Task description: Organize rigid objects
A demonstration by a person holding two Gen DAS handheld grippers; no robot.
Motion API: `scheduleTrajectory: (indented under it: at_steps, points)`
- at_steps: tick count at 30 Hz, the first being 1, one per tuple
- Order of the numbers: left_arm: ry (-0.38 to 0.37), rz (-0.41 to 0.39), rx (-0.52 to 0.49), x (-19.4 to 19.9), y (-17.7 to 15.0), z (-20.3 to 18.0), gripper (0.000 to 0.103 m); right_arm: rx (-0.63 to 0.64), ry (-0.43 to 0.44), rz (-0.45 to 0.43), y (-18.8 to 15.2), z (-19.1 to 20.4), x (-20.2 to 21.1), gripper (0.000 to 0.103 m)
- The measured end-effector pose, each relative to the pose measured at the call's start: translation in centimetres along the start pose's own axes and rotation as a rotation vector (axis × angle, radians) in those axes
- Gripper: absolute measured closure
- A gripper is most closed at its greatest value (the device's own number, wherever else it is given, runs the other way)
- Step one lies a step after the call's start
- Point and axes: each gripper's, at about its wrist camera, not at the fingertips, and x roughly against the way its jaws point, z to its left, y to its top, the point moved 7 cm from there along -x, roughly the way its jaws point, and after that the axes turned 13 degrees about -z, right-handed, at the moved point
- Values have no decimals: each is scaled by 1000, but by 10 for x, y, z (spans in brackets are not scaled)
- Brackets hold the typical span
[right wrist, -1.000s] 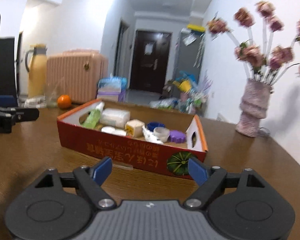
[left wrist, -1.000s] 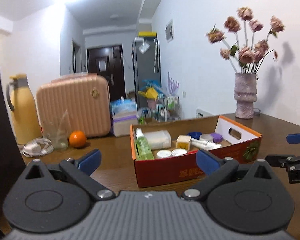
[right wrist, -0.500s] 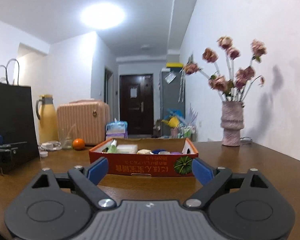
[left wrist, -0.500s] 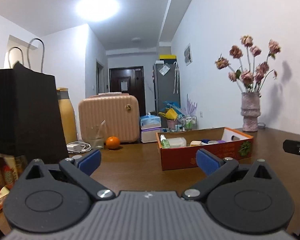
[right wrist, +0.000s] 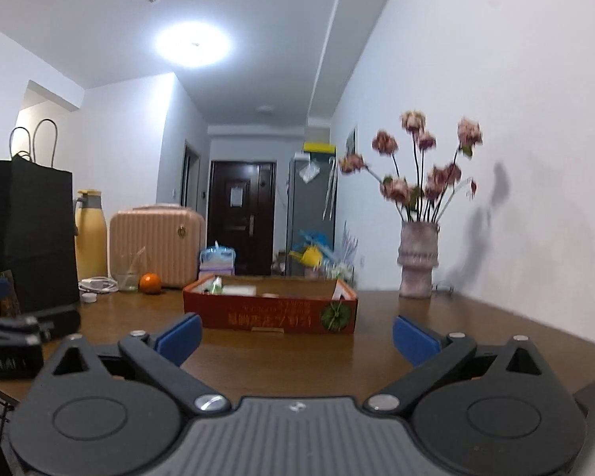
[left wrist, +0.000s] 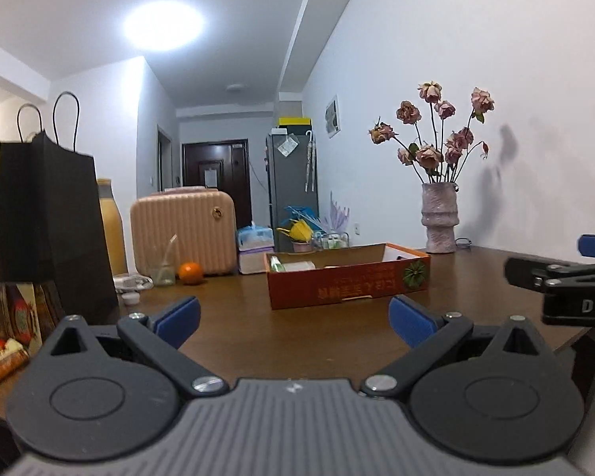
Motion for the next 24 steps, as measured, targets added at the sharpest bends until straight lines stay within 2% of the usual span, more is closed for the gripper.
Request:
scheduleTrajectory:
  at_steps: [5,18,24]
  points:
    - [13,-9,23,-2,4,4,0,-44,-9,-5,2,4,6,0]
    - [11,-19,6,-4,5,3,0,-85,-3,30,-4,0,4,0]
    - [12,-19,-1,-3,5,4,0,-76,-4,19,-2,1,5,0]
